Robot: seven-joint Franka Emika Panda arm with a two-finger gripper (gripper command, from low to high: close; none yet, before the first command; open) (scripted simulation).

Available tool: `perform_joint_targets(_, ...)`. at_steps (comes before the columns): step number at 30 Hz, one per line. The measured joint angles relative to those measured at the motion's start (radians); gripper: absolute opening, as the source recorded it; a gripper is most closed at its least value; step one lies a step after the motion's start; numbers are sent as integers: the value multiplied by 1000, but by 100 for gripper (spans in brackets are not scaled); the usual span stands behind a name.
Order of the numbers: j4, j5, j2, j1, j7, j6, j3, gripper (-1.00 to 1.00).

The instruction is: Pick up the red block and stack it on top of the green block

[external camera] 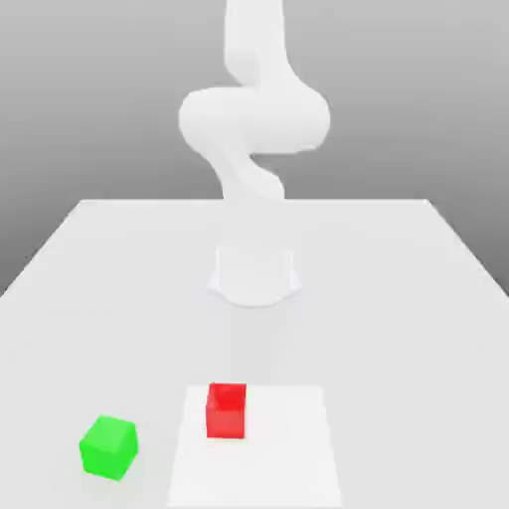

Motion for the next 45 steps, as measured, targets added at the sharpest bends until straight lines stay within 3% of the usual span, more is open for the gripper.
perform_joint_targets(12,-273,-131,458,-107,56,265,30,0)
perform_joint_targets(15,-347,-104,577,-112,26,343,12,0)
perform_joint_targets(18,-418,-12,677,-102,-49,415,1,0)
perform_joint_targets(21,-433,33,753,-103,-83,477,5,0)
perform_joint_targets(29,-410,15,950,-94,-71,645,-9,0)
perform_joint_targets(30,-409,13,964,-92,-70,656,-12,-100)
perform_joint_targets(37,-409,10,961,-94,-67,654,-10,-100)
perform_joint_targets(45,-432,35,778,-110,-84,499,12,-100)
